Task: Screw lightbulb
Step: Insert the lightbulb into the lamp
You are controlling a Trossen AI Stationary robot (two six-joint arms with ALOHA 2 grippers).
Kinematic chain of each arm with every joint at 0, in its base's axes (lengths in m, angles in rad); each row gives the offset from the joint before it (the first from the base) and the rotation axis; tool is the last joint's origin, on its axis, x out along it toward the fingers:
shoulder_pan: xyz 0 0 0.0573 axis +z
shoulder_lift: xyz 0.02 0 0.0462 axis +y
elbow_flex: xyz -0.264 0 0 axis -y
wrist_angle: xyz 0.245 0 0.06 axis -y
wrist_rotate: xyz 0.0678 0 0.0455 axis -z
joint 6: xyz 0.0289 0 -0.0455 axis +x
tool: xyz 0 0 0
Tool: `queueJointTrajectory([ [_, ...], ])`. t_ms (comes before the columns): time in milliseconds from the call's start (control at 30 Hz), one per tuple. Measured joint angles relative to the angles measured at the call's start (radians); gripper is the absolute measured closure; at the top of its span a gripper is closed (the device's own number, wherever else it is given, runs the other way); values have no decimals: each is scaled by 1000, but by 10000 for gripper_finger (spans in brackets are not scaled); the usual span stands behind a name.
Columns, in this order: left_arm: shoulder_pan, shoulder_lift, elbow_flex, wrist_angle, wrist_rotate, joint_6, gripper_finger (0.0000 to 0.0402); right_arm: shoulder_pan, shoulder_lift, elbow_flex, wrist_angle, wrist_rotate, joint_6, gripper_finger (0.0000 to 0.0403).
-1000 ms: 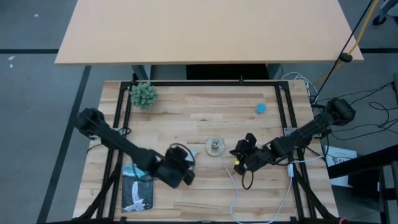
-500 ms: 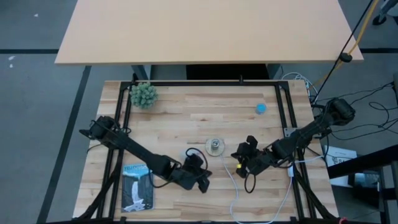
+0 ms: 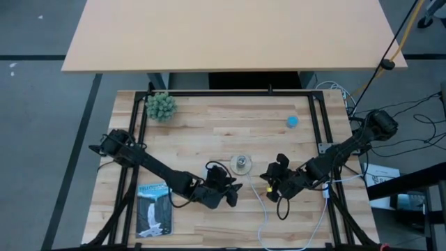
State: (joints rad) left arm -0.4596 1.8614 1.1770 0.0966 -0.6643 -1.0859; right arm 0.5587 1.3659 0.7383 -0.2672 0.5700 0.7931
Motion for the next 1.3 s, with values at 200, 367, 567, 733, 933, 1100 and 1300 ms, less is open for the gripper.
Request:
queueJointTrajectory([
  [200,1,-1,0,97,95,-54,182,0,0,0,0,0,-32,403],
  [367,-35,-12,0,55,108,-188,197,0,0,0,0,1,-54,403],
  [567,-54,-31,-1,-158,143,-344,217,0,0,0,0,1,-62,403],
  [733,-49,-38,-1,-305,231,-446,219,0,0,0,0,1,-73,403],
  [933,-43,-46,-1,-440,291,-515,219,0,0,0,0,1,-73,403],
  [1100,-43,-86,-1,-517,298,-537,219,0,0,0,-2,1,-73,403],
  [1300,-37,-111,-1,-617,308,-592,219,-1,0,0,-3,1,-73,403],
])
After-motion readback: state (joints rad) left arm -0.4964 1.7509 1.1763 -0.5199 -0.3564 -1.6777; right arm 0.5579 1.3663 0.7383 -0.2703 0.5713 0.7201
